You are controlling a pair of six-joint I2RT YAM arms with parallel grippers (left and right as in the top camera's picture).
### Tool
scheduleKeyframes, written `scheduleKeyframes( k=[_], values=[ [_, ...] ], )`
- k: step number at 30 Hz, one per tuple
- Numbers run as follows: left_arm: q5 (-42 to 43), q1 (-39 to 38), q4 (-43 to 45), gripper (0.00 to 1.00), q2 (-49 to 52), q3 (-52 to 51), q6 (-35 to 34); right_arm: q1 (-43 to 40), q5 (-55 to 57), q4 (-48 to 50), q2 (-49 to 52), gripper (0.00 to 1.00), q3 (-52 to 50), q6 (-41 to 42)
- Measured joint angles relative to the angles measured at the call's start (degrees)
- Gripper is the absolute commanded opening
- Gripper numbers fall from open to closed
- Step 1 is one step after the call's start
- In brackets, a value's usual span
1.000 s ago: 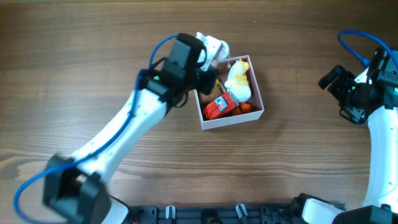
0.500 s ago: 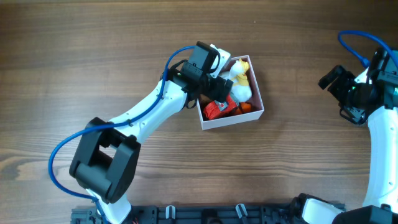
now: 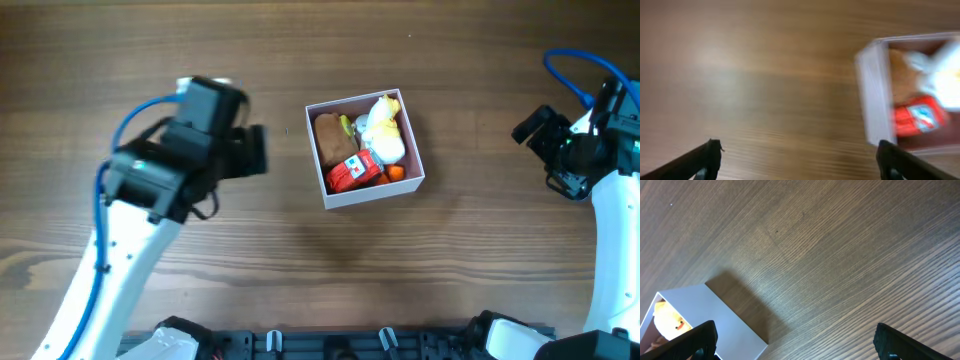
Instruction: Pack container
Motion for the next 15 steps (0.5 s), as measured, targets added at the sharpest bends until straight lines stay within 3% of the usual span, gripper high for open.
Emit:
scheduleKeyframes(
  k=[4,15],
  values=[
    [-1.49,8.68,-3.89,1.0,1.11,-0.07,-6.6,0.0,0.0,-0.02,0.0,1.0,0.02,0.0],
    [-1.49,9.94,-4.02,1.0,1.16,-0.07,-7.87,0.0,0.0,0.0,0.0,1.0,0.0,0.0]
  ],
)
